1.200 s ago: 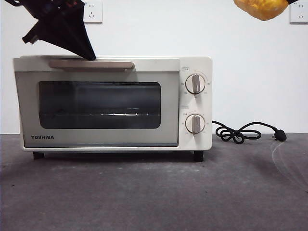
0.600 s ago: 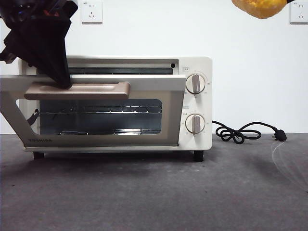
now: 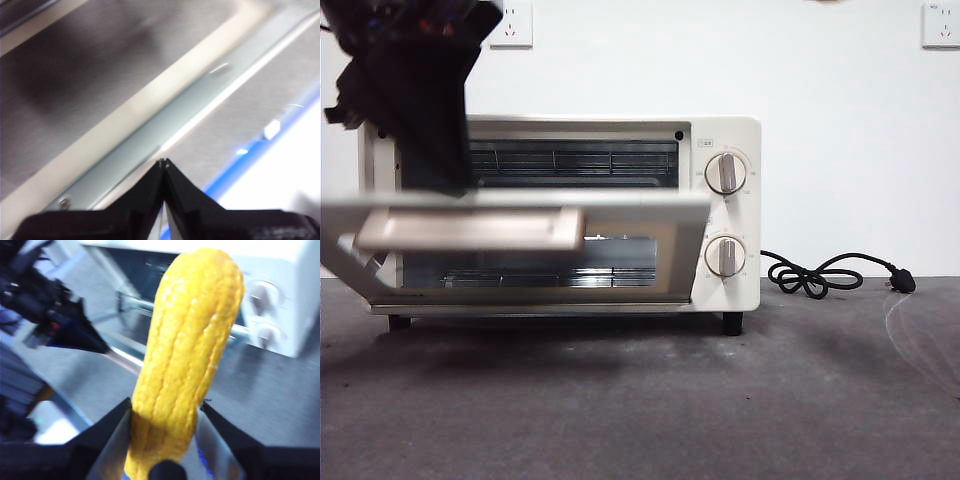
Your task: Take the corn from the table,put the corn in the oven
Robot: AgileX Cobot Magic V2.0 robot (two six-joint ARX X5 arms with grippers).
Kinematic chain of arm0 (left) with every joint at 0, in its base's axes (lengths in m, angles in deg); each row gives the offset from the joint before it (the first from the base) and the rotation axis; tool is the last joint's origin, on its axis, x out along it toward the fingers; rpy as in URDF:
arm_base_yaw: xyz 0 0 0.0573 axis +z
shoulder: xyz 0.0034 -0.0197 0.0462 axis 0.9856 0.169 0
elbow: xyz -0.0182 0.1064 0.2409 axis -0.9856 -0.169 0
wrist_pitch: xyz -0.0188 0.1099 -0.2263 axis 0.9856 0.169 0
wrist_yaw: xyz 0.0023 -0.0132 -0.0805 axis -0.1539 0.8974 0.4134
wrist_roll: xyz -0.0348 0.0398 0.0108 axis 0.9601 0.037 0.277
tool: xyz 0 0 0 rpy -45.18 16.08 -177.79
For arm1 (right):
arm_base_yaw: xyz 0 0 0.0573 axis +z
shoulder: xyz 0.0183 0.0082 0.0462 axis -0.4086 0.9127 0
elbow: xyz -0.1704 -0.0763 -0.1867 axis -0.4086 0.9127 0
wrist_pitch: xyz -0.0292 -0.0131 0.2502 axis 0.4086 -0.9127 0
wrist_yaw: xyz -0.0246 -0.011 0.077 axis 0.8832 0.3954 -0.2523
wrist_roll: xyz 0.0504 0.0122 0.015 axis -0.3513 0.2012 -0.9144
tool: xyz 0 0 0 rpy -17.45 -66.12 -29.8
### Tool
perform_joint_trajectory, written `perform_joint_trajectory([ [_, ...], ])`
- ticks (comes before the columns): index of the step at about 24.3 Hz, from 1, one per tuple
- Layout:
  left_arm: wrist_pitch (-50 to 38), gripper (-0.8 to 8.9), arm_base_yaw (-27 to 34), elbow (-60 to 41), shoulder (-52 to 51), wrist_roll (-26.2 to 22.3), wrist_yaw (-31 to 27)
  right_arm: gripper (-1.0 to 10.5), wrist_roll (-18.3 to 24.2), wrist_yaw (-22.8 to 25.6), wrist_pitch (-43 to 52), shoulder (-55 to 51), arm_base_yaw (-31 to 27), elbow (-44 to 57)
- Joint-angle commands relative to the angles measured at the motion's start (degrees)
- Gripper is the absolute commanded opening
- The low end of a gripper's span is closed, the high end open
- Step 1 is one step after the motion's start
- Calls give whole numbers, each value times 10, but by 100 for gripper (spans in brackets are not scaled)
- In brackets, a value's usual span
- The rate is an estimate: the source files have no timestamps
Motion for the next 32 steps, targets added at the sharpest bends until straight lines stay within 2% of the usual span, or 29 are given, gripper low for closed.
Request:
perform_joint_trajectory([
  [1,-14,-5,-11,-5,-30,-6,50,-12,0,-45,30,3,1,-3],
  [5,-25,-5,-15,19,-85,-4,69,-12,0,-118,89,27,4,-3],
  [9,-46,-5,-15,61,-149,11,68,-12,17,-112,156,76,65,-3],
  [11,-57,-5,-15,82,-173,11,65,-12,34,-89,190,105,101,-3],
  [14,-70,-5,-15,106,-198,14,64,-12,69,-32,218,141,150,-5],
  [17,-75,-5,-15,130,-220,16,56,-12,133,51,221,182,202,-16],
  [19,-75,-5,-15,147,-233,21,30,-12,173,116,221,212,234,-27],
  [23,-75,-5,-15,172,-259,21,-32,-12,241,217,222,273,281,-57],
  [30,-76,-6,-15,190,-310,22,-105,-12,334,345,274,374,309,-105],
  [32,-75,-6,-15,190,-325,22,-119,-12,373,381,300,402,311,-111],
])
